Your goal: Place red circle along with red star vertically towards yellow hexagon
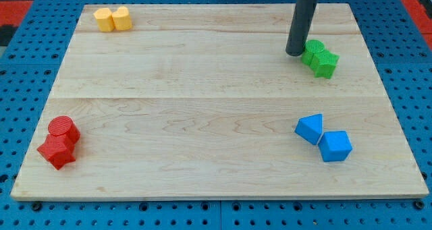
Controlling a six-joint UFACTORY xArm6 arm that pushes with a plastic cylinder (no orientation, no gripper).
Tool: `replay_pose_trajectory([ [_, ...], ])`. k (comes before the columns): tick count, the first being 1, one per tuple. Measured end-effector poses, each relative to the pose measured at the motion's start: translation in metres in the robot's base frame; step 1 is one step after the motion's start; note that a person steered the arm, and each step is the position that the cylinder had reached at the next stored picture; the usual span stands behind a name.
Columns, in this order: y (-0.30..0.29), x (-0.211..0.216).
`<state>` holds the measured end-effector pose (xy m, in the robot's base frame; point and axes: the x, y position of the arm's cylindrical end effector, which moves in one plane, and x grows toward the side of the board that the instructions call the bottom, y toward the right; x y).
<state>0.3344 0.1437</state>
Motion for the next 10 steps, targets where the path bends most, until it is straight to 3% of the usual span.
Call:
replay_pose_trajectory([
  [3, 0.000, -0.001],
  [4, -0.028, -0.017],
  [7, -0.359, 0.035],
  [8, -0.417, 0.041],
  [10, -0.423, 0.084],
])
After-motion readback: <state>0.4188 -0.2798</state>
